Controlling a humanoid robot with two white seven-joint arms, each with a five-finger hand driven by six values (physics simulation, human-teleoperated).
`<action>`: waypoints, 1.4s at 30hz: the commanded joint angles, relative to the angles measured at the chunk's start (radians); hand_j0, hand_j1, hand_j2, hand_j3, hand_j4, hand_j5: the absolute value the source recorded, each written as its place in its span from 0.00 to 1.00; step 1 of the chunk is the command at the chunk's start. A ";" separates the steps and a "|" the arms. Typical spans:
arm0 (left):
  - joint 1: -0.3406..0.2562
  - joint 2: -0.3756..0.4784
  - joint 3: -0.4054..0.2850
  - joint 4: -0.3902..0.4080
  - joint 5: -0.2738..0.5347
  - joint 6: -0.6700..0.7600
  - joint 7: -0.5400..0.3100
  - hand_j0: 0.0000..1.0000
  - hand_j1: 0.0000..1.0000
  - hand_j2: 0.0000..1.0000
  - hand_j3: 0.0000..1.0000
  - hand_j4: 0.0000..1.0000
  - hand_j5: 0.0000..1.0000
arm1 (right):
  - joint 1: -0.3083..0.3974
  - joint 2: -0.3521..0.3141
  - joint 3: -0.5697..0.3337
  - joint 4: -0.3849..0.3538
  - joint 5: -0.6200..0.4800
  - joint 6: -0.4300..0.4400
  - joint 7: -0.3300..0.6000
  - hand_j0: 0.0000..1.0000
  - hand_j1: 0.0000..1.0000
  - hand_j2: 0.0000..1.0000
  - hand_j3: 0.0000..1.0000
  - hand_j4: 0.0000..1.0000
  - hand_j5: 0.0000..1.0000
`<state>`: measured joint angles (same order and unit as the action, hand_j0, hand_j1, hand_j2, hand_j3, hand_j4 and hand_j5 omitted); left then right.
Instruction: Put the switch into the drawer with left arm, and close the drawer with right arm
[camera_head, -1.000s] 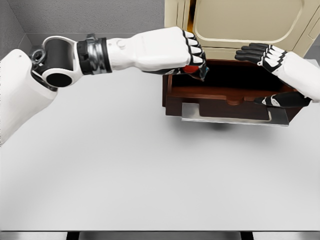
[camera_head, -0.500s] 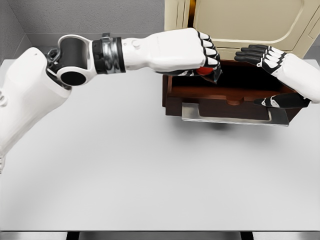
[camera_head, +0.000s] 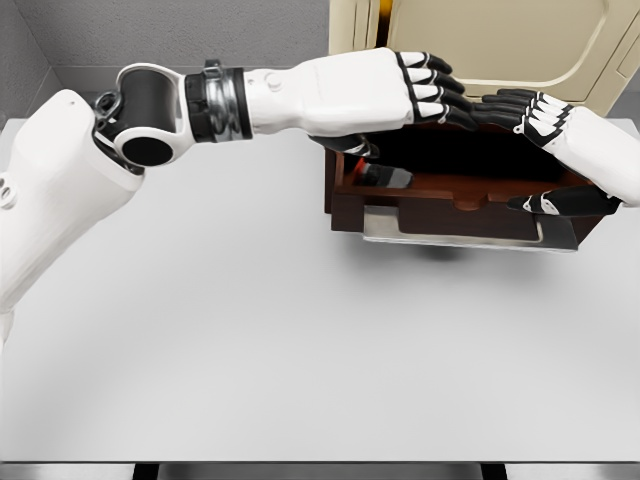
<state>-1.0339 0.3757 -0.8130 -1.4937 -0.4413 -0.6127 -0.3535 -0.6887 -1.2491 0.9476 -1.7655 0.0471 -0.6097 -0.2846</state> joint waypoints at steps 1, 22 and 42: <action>0.000 0.011 0.002 0.000 0.010 0.002 0.001 1.00 1.00 1.00 1.00 1.00 1.00 | 0.000 -0.001 -0.001 0.000 -0.006 -0.001 -0.001 1.00 1.00 1.00 1.00 1.00 1.00; 0.121 0.377 0.074 -0.247 0.111 0.002 0.007 1.00 1.00 1.00 1.00 1.00 1.00 | 0.054 0.007 -0.059 0.000 -0.041 -0.001 -0.002 1.00 1.00 1.00 1.00 1.00 1.00; 0.281 0.666 0.184 -0.171 0.193 0.002 0.007 1.00 1.00 1.00 1.00 1.00 1.00 | 0.106 0.017 -0.210 -0.002 0.042 -0.001 0.116 0.53 0.53 0.53 0.53 0.53 0.53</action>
<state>-0.7517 1.0350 -0.6313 -1.6728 -0.2559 -0.6127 -0.3474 -0.5829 -1.2344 0.7407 -1.7669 0.0807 -0.6102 -0.1760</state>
